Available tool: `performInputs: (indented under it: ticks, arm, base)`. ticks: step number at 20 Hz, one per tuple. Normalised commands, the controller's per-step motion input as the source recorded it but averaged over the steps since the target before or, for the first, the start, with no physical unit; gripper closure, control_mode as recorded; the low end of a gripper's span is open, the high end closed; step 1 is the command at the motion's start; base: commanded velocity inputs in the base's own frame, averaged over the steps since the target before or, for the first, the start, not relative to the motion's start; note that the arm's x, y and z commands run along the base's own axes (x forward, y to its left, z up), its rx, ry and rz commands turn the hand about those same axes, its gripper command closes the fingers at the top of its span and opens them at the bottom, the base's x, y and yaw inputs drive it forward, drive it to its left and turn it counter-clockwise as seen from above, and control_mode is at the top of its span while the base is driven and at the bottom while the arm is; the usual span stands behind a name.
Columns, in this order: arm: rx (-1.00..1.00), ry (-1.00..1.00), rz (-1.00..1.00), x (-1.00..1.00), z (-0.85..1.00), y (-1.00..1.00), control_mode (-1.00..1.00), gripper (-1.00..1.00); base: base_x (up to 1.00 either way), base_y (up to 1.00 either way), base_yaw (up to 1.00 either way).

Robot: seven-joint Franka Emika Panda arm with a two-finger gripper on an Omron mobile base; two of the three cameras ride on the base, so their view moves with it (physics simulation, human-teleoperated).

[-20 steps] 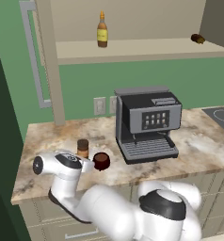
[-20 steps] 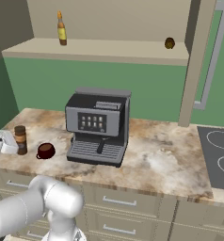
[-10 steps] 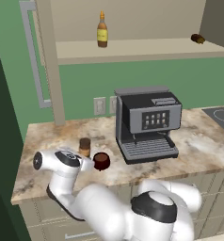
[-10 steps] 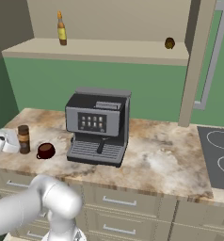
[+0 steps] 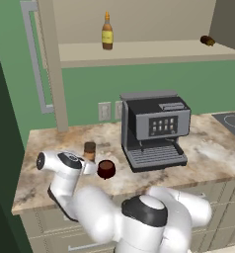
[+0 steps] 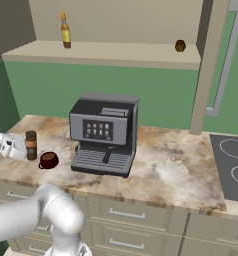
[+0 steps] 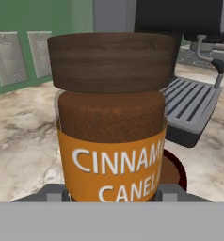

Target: Pick the cinnamon and honey bottle from the cabinet and place them next to the mug.

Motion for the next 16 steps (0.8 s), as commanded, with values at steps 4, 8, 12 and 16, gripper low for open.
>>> performInputs:
  ticks: [4,8,12,16]
  arm:
    - [0.00,0.00,-0.06,0.00,-0.44,0.00,-1.00,1.00]
    - [0.00,0.00,-0.05,0.01,-0.37,0.00,-1.00,1.00]
    - [0.00,0.00,-0.05,0.06,-0.32,0.00,-1.00,1.00]
    - [-0.01,0.00,-0.03,0.09,-0.18,0.01,-1.00,1.00]
  base:
    - [0.00,0.00,0.00]
    - [0.00,0.00,0.00]
    - [0.00,0.00,0.00]
    - [0.00,0.00,0.00]
